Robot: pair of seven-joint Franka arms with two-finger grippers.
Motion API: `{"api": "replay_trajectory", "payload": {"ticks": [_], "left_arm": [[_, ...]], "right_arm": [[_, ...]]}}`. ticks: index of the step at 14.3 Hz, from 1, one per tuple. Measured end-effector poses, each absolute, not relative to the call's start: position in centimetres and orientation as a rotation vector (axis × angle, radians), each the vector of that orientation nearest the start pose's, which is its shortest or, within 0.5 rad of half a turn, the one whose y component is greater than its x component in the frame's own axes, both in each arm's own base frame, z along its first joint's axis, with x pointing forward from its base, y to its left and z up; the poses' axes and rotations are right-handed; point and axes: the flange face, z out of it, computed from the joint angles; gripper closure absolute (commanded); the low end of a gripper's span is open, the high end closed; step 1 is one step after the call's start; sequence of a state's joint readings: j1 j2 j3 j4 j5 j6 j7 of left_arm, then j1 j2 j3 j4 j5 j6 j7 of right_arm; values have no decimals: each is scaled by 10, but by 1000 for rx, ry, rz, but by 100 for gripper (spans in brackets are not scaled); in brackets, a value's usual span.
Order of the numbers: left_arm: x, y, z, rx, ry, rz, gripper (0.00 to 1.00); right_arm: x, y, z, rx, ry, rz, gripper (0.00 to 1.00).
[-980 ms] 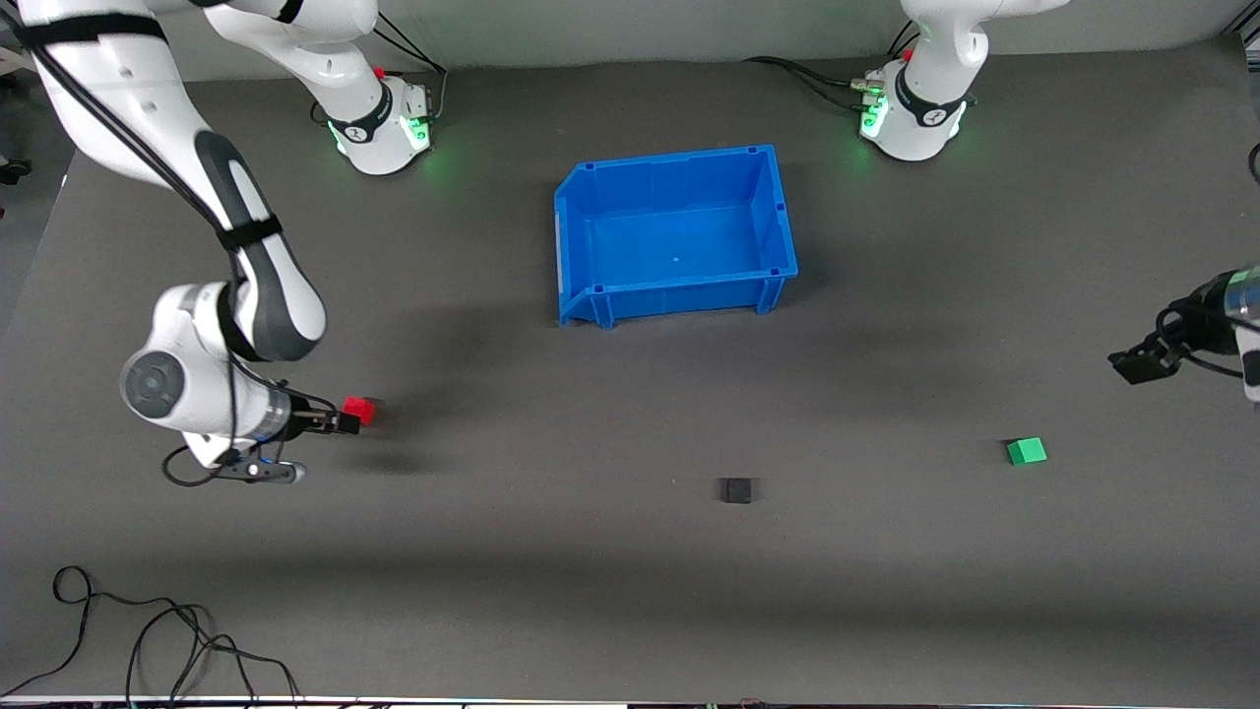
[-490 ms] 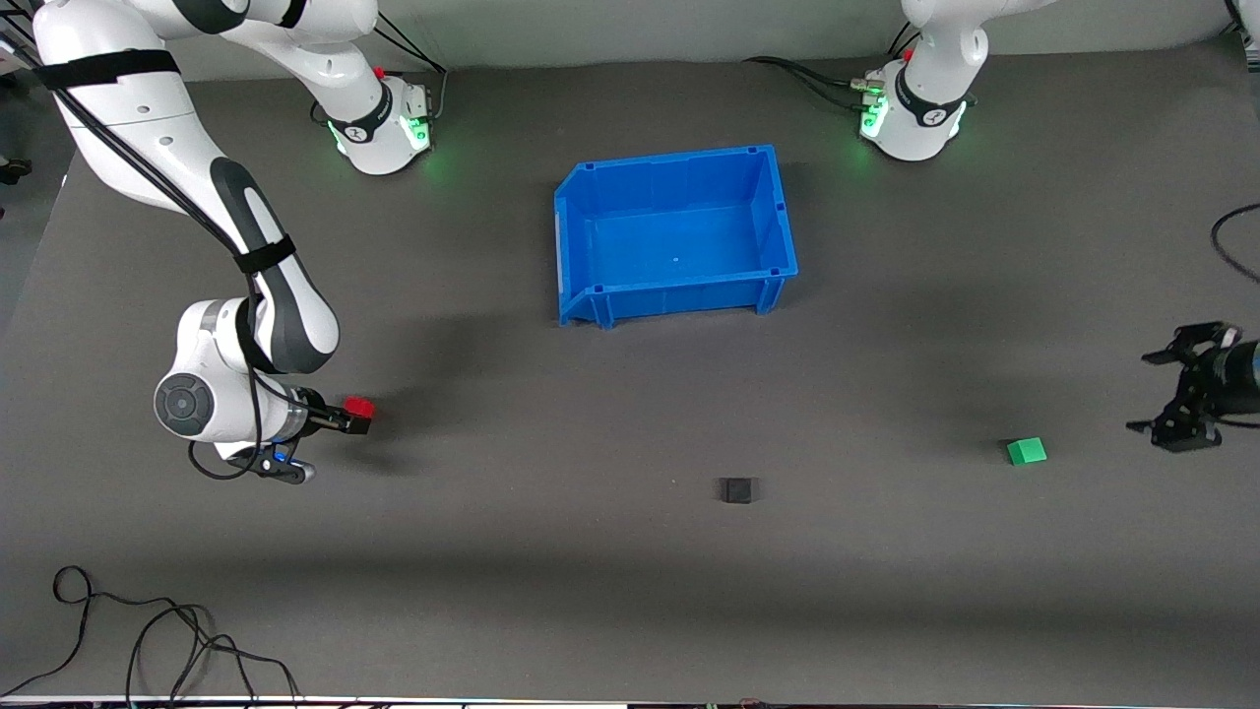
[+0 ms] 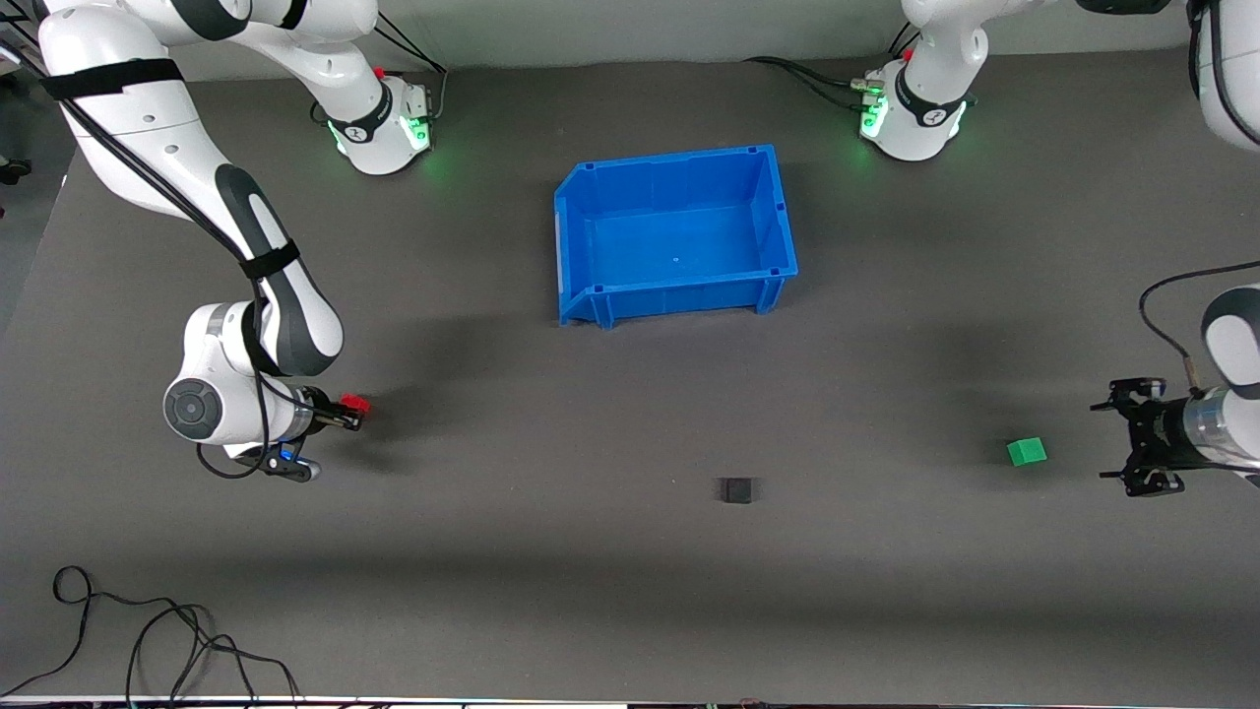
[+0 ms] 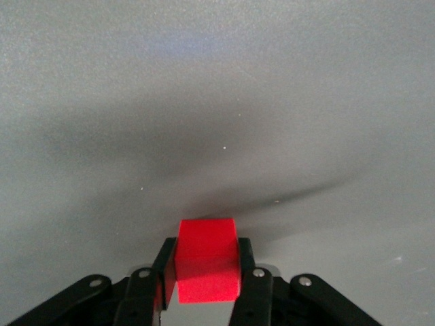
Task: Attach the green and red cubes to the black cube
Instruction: 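Grasp the green cube with the left gripper while the right gripper lifts red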
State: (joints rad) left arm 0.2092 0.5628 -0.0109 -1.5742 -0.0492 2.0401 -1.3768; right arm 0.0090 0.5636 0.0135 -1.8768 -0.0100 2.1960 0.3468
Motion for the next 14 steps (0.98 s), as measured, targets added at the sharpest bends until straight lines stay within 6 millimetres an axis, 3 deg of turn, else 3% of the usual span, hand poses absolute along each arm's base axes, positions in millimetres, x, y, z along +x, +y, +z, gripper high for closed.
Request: {"api": "replay_trajectory", "payload": {"ticks": [3,7,9,12,14], "left_arm": [[668,131,267,2125,2401,-84,0],[668,123,222,2044,2497,-46,0],[668,120,212,2036,2511,-55,0],[669,113,205,2043,2503,-52,0],[669,109,199,2064,2496,-49,0]], "right_arm": [[621,14,207,-3111,614,349,87],[645,30,249,-3062,798,315,86],[652,36,261,-3045,811,298,86],[652,44,262,-3004,861,307,86],[655,65,268,-2934,968,310,86]]}}
